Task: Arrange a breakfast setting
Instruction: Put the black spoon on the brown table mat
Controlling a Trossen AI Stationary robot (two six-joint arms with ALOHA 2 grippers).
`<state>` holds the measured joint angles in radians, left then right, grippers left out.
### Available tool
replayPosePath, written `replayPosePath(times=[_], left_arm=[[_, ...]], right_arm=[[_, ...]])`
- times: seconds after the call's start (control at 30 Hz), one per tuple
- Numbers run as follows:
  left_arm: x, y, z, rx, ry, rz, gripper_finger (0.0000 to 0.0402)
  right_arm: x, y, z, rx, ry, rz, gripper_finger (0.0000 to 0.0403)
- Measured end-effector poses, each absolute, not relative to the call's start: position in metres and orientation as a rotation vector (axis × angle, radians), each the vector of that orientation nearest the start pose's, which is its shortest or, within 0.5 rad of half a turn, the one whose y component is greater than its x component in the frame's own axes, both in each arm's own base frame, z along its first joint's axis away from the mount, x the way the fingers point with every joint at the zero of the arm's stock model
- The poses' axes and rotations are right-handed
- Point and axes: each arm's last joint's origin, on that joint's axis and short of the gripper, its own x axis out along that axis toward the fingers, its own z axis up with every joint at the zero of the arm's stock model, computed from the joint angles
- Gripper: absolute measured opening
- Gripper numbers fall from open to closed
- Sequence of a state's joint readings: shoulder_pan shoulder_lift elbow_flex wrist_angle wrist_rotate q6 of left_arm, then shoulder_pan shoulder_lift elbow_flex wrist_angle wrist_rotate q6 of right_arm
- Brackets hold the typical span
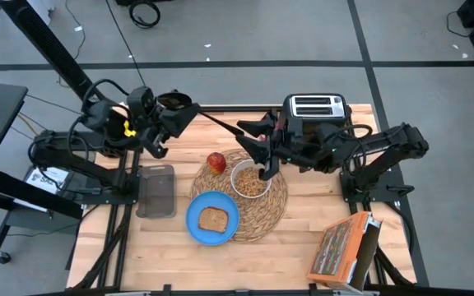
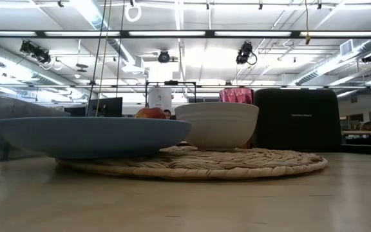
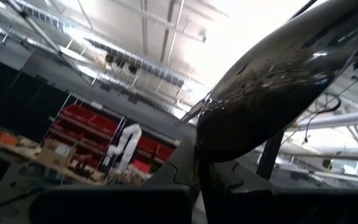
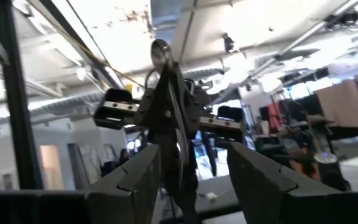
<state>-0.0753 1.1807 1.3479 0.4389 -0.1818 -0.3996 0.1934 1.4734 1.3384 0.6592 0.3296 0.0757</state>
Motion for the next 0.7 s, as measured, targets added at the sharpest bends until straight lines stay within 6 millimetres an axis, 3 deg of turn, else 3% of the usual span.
replayPosePath(times=[0.33, 0.7], left_arm=[[0.239, -0.01, 0.5, -0.447, -0.644, 0.001, 0.0016], [0.242, -0.006, 0.499, -0.442, -0.648, 0.012, 0.0016]], right_arm=[[0.323, 0.044, 0.444, 0.238, -0.561, -0.063, 0.0146], [0.324, 0.034, 0.445, 0.287, -0.574, -0.056, 0.0131]])
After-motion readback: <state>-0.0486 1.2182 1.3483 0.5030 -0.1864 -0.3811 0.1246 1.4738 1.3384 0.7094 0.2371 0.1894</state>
